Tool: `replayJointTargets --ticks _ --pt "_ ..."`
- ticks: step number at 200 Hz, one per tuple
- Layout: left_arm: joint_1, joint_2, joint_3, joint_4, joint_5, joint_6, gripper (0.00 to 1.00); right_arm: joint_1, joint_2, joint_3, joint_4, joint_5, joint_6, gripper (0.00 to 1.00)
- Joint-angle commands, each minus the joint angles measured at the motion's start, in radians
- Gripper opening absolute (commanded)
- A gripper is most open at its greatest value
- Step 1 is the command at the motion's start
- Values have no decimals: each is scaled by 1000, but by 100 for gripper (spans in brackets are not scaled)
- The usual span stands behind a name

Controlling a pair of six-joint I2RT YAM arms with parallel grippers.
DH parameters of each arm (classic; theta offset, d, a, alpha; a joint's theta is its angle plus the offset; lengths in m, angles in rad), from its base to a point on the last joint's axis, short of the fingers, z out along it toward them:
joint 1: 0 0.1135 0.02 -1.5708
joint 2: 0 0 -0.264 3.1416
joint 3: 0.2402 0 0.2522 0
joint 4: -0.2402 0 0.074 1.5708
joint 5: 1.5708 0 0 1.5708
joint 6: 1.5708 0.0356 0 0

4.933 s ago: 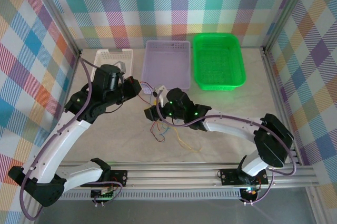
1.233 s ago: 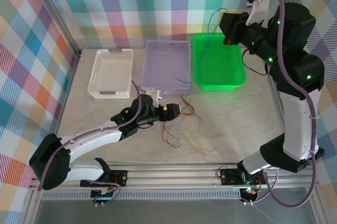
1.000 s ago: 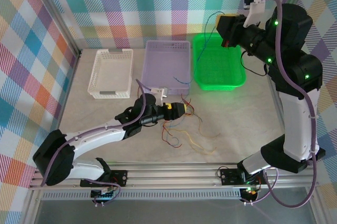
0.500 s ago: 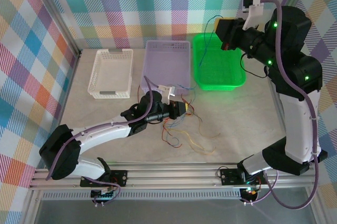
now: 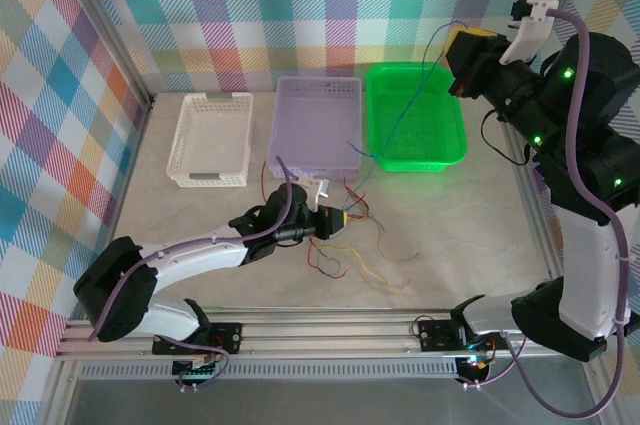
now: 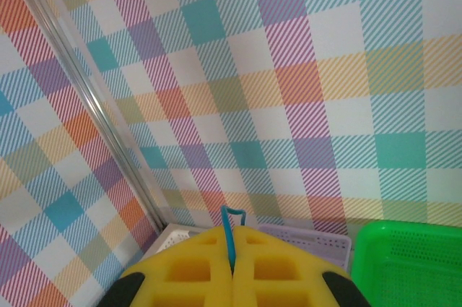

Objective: Untangle the cables

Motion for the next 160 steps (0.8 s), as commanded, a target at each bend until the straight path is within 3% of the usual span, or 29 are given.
replayJointTargets --ticks 1,37,61,160 --pt "-9 -46 -4 31 33 21 26 -3 10 -11 41 -6 -6 0" --pt "-10 -93 6 31 54 36 50 -3 25 -16 28 -63 1 0" --pt "-10 -101 36 -20 20 74 59 -3 33 -16 18 -106 10 0" --pt "-14 -42 120 -26 -111 165 63 -3 28 -83 29 -269 66 0"
